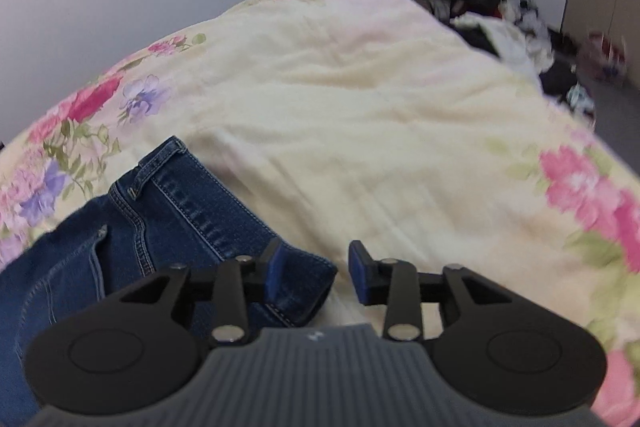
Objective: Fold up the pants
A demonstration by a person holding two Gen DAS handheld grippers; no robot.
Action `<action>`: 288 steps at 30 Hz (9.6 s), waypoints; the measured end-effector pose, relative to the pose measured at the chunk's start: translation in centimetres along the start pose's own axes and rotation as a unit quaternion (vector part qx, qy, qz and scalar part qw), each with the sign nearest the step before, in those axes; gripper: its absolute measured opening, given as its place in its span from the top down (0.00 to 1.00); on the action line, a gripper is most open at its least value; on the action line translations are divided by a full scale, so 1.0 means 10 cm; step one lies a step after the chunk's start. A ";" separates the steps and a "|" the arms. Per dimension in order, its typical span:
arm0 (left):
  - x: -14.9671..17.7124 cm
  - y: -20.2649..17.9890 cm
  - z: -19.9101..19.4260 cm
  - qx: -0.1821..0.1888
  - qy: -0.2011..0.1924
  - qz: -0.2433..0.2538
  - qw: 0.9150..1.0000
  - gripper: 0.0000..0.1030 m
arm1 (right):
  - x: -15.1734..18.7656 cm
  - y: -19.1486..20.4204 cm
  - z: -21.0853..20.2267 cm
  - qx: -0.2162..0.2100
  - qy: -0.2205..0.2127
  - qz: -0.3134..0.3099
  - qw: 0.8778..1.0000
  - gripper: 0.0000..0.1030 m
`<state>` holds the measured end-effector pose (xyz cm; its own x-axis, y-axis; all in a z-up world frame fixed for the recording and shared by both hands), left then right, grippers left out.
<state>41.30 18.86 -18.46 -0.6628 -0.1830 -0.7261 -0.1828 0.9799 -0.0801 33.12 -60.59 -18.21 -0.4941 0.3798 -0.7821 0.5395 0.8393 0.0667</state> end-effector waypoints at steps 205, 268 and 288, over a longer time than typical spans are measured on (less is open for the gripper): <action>0.69 -2.86 -0.12 0.193 0.087 0.119 0.970 0.39 | -0.20 0.83 0.21 -0.085 0.083 -0.049 0.992 0.97; 0.32 -2.86 -0.19 0.212 0.016 0.130 0.968 0.89 | -0.02 0.76 -0.20 -0.072 -0.052 -0.172 0.981 1.00; 0.32 -3.06 0.72 0.209 0.037 0.126 0.969 0.94 | 0.07 0.84 0.96 -0.013 -0.024 -0.206 0.978 1.00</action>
<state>49.98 -11.14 -23.24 -0.7006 0.0767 -0.7094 0.2917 0.9381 -0.1867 43.85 -57.02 -24.14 -0.6336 -0.0108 -0.7736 0.2839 0.9269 -0.2455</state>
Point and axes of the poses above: each gripper's, at about its wrist camera, not at the fingertips, and z roughly the way its jaws point, y to its left, x to its underside, the point moved 10 cm from there along z, roughly the way its jaws point, and after that the axes turned 10 degrees about -y, right-handed, at the moved point
